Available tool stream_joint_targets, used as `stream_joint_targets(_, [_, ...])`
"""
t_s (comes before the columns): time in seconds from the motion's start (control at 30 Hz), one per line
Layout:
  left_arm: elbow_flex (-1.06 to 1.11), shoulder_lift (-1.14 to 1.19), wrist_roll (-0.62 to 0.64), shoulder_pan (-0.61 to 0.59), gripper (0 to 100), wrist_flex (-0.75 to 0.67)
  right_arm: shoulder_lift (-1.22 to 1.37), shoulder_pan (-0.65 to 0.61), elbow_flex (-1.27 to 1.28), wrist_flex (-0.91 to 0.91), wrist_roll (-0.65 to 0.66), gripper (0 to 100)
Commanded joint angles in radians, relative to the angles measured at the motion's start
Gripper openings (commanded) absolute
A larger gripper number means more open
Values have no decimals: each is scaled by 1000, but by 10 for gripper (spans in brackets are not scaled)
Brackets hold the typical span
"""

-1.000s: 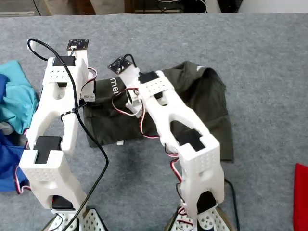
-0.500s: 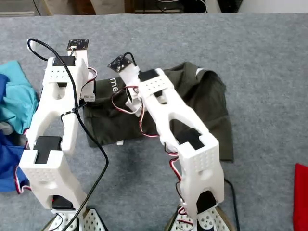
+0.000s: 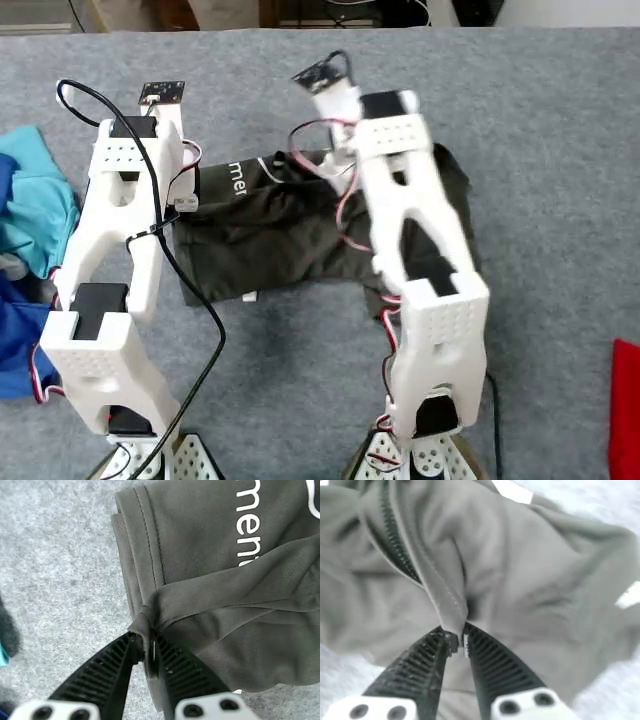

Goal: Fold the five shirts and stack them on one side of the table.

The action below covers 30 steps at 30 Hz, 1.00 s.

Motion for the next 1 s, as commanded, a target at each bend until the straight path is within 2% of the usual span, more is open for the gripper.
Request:
stream_joint_targets(0.0, [-3,-7,-2,5,20,-3,-4,91,-147,91,104,6])
stream_joint_targets(0.27, [-12,-10,0,6,20,-18,-2,257,-444,152,308,6])
stream_joint_targets(0.4, [-12,-16,6,3,20,-75,-2,323,-581,100,319,6])
stream_joint_targets(0.5, [-34,-18,66,2,20,-117,-2,361,-685,54,319,6])
stream_joint_targets(0.7, [-199,-18,130,3,20,-120,-1,403,-803,-43,316,5])
stream_joint_targets(0.97, [-482,-10,180,8,20,-83,-1,437,-932,-8,316,5])
